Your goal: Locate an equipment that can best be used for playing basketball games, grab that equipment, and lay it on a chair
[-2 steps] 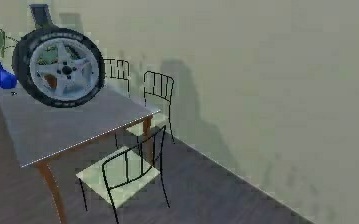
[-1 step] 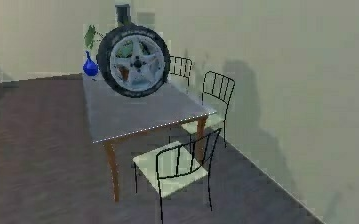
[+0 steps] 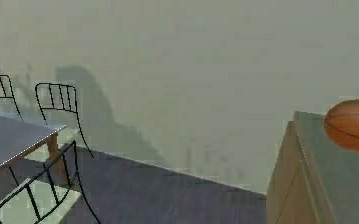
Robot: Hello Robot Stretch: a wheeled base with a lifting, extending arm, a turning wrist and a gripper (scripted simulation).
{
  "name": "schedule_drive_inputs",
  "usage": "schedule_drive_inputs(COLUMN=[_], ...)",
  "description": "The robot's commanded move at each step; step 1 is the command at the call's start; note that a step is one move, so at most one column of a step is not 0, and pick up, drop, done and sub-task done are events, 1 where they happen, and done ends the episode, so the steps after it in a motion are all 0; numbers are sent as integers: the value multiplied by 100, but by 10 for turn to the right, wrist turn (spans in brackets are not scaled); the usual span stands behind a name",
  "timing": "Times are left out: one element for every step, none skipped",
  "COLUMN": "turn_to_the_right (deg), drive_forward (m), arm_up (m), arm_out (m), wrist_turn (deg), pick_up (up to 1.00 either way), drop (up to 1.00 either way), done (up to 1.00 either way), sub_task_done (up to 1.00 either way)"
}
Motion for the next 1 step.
schedule_drive_inputs(turn_to_the_right=[180], drive_forward=[0], arm_up=[0], arm_out=[0], wrist_turn=[0], pick_up=[0], drop=[0], done=[0], sub_task_done=[0])
